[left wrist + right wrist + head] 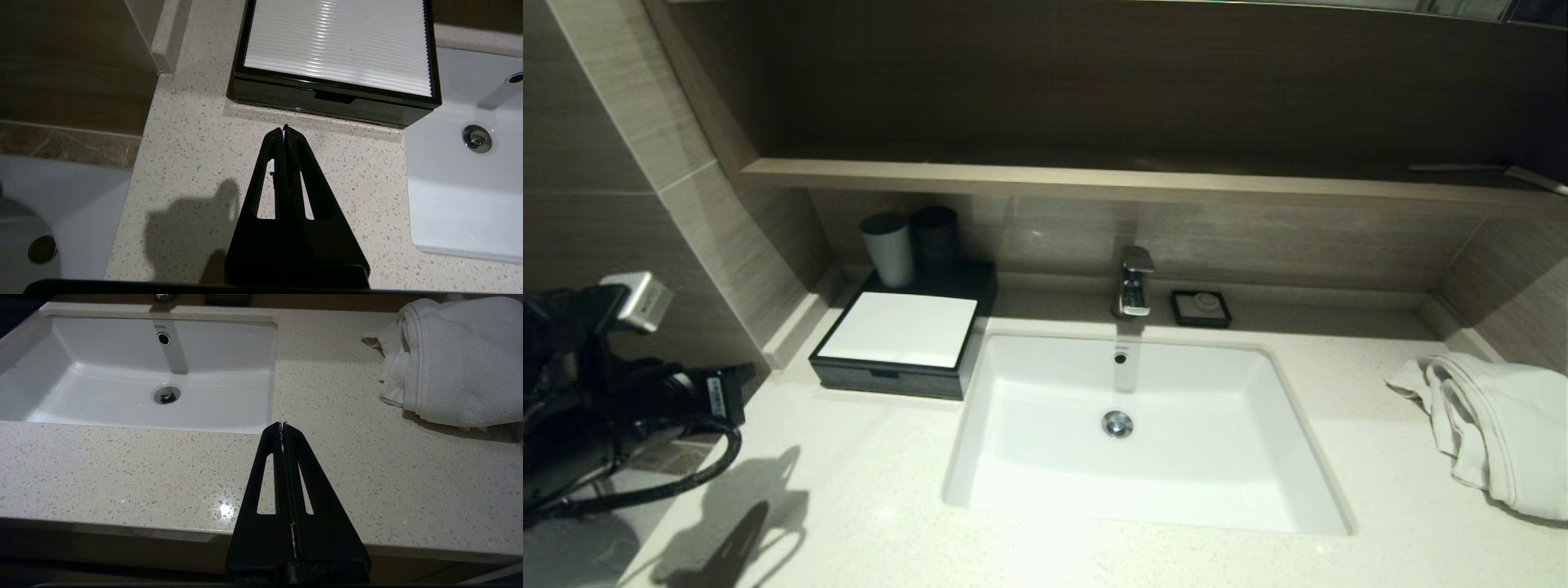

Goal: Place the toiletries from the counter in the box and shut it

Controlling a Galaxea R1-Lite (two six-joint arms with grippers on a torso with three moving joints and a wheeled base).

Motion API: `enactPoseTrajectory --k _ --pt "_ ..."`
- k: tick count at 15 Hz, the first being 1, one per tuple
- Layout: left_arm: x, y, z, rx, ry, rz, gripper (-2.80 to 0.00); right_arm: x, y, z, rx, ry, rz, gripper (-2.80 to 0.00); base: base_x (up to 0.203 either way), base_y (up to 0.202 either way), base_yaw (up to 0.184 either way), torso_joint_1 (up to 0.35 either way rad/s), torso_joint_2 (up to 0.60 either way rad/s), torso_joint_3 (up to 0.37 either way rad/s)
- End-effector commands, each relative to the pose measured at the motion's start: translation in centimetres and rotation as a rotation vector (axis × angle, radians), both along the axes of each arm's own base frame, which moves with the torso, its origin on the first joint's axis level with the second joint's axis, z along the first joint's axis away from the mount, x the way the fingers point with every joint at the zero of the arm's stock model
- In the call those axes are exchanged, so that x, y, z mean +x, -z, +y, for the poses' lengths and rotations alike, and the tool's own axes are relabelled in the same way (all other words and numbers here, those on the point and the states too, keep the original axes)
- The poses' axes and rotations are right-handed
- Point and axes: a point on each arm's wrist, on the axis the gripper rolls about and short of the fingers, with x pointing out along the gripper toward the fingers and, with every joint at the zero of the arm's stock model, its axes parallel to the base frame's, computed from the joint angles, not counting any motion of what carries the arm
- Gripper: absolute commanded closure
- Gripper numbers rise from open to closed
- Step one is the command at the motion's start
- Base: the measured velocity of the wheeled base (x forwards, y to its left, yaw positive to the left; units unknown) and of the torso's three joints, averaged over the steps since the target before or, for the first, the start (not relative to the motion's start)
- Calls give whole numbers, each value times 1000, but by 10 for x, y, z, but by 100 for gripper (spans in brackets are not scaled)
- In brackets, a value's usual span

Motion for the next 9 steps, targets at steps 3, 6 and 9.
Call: enactPoseTrajectory --k 3,6,9 --pt "-45 -14 2 32 0 -171 0 0 0 0 0 -1 0 0 0 0 0 0 0 0" --pt "-84 -17 1 40 8 -278 0 0 0 0 0 -1 0 0 0 0 0 0 0 0" --pt "-117 -5 -2 35 55 -328 0 0 0 0 0 -1 0 0 0 0 0 0 0 0"
